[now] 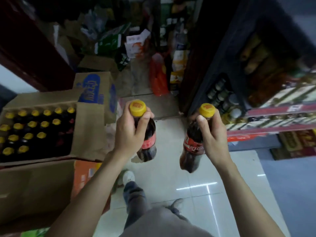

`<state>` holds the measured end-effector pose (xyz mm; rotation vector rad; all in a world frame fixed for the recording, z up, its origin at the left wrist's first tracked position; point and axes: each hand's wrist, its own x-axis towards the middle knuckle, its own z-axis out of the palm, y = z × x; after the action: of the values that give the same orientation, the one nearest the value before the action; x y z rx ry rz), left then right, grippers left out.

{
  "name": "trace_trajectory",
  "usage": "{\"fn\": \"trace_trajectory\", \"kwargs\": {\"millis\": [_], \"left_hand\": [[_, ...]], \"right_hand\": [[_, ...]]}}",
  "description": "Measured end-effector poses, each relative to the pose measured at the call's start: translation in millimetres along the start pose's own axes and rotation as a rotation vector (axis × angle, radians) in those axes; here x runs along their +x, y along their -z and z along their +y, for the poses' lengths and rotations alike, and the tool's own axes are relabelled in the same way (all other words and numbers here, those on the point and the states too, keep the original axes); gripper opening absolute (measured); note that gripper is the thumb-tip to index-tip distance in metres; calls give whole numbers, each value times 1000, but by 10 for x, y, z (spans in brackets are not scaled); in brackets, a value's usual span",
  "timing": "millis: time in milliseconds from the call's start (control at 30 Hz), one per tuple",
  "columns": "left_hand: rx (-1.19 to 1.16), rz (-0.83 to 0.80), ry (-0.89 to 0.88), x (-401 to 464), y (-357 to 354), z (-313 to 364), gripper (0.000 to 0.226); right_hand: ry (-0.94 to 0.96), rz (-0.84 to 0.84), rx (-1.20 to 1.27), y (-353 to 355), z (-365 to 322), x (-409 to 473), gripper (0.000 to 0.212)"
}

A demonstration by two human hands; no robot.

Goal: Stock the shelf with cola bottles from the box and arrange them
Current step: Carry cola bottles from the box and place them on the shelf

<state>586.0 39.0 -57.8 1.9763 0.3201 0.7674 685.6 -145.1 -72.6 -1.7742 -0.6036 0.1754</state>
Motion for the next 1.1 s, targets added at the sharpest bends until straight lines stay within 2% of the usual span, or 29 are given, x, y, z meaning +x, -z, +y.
{"fn": "trace_trajectory", "kwargs": {"millis": [133, 333, 467, 633, 833, 967, 1100], "left_hand": [[-60, -66, -136, 198, -740, 724, 16], [-154, -82, -342, 668, -1632, 1702, 12], [-254, -32, -510, 995, -2266, 2225, 23], [-419, 36, -628, 1328, -3044, 2804, 15], [-431, 95, -802, 1698, -3934, 3385, 20], [-385, 101, -843, 1924, -4575, 3632, 25], [-294, 159, -773, 2140, -5229, 3808, 33]], "right_hand": [[65, 96, -72, 1054, -126, 78, 31], [199, 196, 23, 2338, -460, 407, 13], [287, 267, 54, 3084, -571, 678, 10], [393, 336, 15, 3965, -649, 1006, 14], [569, 435, 40, 4955, -644, 1424, 6], [679, 532, 62, 5505, -518, 1708, 9], [725, 576, 35, 6003, -308, 1985, 9]]}}
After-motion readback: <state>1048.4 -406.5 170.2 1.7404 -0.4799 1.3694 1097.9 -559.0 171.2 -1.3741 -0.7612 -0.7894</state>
